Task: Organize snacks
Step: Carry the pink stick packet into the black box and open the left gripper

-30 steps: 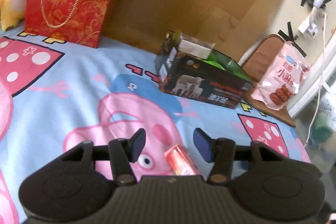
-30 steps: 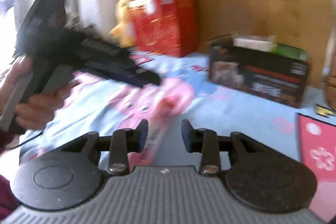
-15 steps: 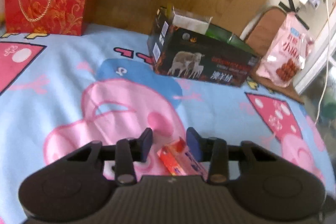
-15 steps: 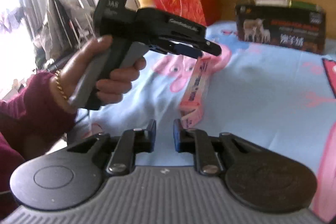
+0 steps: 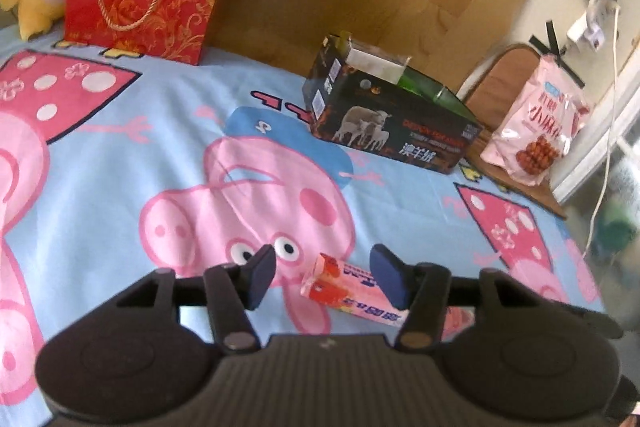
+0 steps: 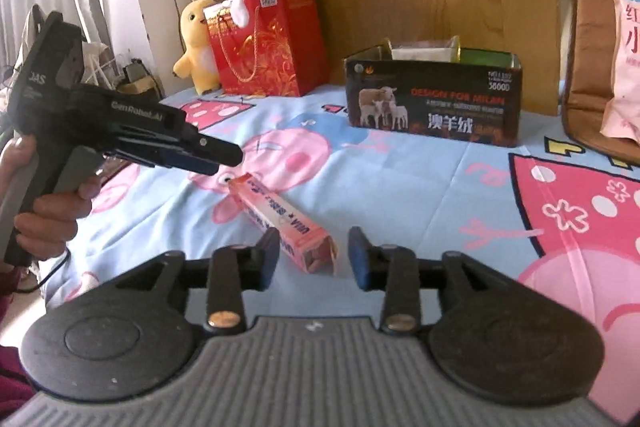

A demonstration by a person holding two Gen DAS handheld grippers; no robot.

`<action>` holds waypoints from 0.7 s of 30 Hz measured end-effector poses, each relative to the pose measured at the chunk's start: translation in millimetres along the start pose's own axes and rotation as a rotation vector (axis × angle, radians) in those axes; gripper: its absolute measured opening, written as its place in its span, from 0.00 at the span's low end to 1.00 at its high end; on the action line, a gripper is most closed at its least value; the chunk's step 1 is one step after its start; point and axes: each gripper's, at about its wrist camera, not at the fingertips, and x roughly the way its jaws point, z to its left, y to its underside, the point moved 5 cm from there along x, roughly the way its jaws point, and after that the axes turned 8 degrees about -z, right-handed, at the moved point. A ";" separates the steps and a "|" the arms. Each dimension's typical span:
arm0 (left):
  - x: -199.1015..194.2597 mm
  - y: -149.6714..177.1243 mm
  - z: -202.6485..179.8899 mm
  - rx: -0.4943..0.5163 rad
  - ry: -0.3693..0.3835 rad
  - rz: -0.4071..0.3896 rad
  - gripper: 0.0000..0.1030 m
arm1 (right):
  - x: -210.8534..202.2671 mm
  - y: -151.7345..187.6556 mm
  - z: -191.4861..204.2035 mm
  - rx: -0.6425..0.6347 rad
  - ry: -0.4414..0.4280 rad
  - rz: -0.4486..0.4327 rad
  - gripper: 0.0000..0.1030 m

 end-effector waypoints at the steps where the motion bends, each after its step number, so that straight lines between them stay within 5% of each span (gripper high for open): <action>1: 4.1 0.7 -1.7 0.018 -0.016 0.004 0.52 | 1.9 1.2 1.4 -0.009 -0.002 0.005 0.44; 7: 16.4 12.8 -9.7 0.069 -0.035 0.024 0.50 | 12.5 9.6 -1.7 0.005 0.054 0.038 0.44; 10: 14.6 17.3 -19.8 0.095 -0.029 0.018 0.44 | 18.0 10.7 -1.3 0.043 0.066 0.036 0.21; 21: 15.8 6.5 -31.1 0.106 -0.021 0.012 0.44 | 14.5 4.8 -3.1 0.030 0.126 0.000 0.20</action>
